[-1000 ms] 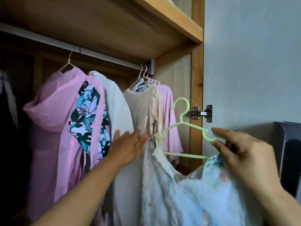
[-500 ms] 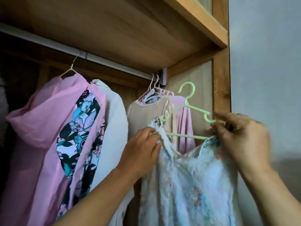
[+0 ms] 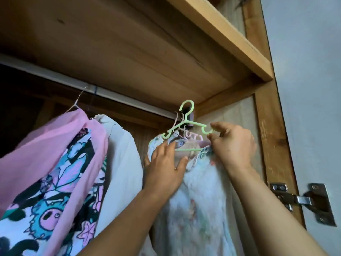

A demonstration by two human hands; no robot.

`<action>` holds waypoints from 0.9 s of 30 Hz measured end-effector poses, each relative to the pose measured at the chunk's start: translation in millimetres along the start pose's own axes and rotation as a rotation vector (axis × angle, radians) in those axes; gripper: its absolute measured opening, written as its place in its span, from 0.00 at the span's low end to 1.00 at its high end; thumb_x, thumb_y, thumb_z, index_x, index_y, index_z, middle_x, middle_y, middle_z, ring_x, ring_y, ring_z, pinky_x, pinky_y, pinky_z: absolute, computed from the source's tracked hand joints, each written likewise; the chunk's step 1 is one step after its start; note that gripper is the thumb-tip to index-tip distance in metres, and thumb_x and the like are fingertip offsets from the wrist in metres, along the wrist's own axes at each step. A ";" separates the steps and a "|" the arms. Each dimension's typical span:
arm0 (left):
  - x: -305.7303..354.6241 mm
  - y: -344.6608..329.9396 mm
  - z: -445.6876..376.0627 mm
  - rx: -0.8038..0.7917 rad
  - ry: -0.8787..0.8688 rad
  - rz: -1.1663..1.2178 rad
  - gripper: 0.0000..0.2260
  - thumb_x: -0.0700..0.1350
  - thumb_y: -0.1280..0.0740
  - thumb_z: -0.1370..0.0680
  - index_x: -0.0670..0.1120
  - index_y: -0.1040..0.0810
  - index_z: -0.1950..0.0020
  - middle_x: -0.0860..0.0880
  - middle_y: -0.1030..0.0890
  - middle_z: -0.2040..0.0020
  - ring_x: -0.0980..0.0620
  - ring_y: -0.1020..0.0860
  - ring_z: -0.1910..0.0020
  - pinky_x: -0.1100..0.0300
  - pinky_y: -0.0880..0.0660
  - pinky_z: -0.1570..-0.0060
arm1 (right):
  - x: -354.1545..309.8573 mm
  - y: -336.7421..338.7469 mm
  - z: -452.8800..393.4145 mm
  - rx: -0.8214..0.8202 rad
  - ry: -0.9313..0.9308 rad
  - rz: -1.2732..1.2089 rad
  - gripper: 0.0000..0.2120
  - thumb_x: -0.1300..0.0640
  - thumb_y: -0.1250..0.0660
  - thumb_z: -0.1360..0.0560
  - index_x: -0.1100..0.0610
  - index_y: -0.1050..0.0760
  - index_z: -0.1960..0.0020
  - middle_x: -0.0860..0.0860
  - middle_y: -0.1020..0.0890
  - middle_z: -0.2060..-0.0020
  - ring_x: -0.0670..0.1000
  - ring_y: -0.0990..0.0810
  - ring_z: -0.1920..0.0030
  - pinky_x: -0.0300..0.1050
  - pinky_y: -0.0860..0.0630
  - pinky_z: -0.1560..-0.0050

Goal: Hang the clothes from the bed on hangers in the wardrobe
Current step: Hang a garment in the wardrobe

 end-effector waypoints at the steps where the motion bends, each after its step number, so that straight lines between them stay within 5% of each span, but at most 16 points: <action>1: -4.0 2.2 -5.2 0.014 -0.015 -0.015 0.25 0.59 0.45 0.21 0.53 0.41 0.26 0.52 0.40 0.26 0.52 0.43 0.27 0.48 0.47 0.28 | -4.0 -3.6 -8.5 0.013 0.001 -0.001 0.15 0.51 0.31 0.28 0.45 0.21 0.42 0.53 0.17 0.49 0.59 0.22 0.45 0.48 0.27 0.47; 5: -10.7 14.0 -24.1 0.063 -0.082 -0.098 0.32 0.63 0.55 0.28 0.52 0.37 0.28 0.51 0.37 0.28 0.51 0.40 0.28 0.54 0.44 0.30 | -19.0 -17.7 -38.0 0.027 0.031 0.034 0.15 0.53 0.32 0.28 0.46 0.21 0.42 0.53 0.18 0.47 0.60 0.23 0.44 0.47 0.27 0.48; 12: -33.4 18.6 -32.1 0.043 -0.061 -0.189 0.25 0.59 0.49 0.25 0.51 0.35 0.30 0.50 0.35 0.30 0.48 0.37 0.30 0.50 0.42 0.31 | -36.1 -61.9 -67.3 -0.018 0.088 0.139 0.09 0.56 0.36 0.26 0.52 0.21 0.47 0.57 0.19 0.48 0.63 0.23 0.46 0.47 0.28 0.52; 15: -47.3 22.6 -26.0 0.108 -0.093 -0.186 0.20 0.55 0.39 0.31 0.47 0.21 0.44 0.47 0.21 0.46 0.45 0.21 0.48 0.46 0.25 0.49 | -39.9 -82.3 -73.8 -0.020 0.120 0.202 0.09 0.55 0.40 0.23 0.53 0.22 0.48 0.59 0.19 0.49 0.63 0.23 0.47 0.47 0.29 0.53; 18: -63.5 25.4 -21.6 0.109 -0.084 -0.224 0.17 0.55 0.37 0.35 0.48 0.19 0.52 0.49 0.19 0.54 0.48 0.19 0.58 0.51 0.22 0.59 | -46.3 -101.1 -78.1 -0.046 0.145 0.237 0.09 0.57 0.40 0.24 0.53 0.22 0.49 0.58 0.19 0.49 0.63 0.23 0.47 0.47 0.30 0.55; 20: -69.7 25.5 -18.9 0.107 -0.102 -0.238 0.16 0.54 0.38 0.34 0.49 0.20 0.51 0.50 0.20 0.54 0.49 0.21 0.56 0.54 0.24 0.55 | -50.5 -111.2 -78.2 -0.090 0.167 0.265 0.10 0.60 0.37 0.28 0.53 0.21 0.49 0.58 0.19 0.49 0.63 0.23 0.47 0.46 0.30 0.55; 23: -78.1 24.3 -17.3 0.085 -0.085 -0.222 0.17 0.51 0.37 0.25 0.50 0.26 0.38 0.51 0.27 0.40 0.48 0.27 0.42 0.53 0.33 0.40 | -54.6 -116.7 -77.4 -0.103 0.249 0.319 0.08 0.60 0.35 0.30 0.54 0.22 0.52 0.58 0.19 0.53 0.62 0.22 0.51 0.45 0.31 0.59; 27: -78.3 19.6 -15.0 0.107 -0.119 -0.205 0.20 0.53 0.43 0.21 0.53 0.38 0.29 0.54 0.37 0.31 0.52 0.37 0.32 0.59 0.46 0.35 | -51.0 -117.8 -69.1 -0.152 0.401 0.391 0.08 0.57 0.33 0.28 0.52 0.21 0.49 0.56 0.17 0.54 0.60 0.22 0.51 0.46 0.31 0.59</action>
Point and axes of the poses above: each hand's wrist, its own z-axis away from the middle knuckle, its own y-axis out of the back of the hand, x = y × z, the point moved 7 cm from there along -z, towards the middle knuckle
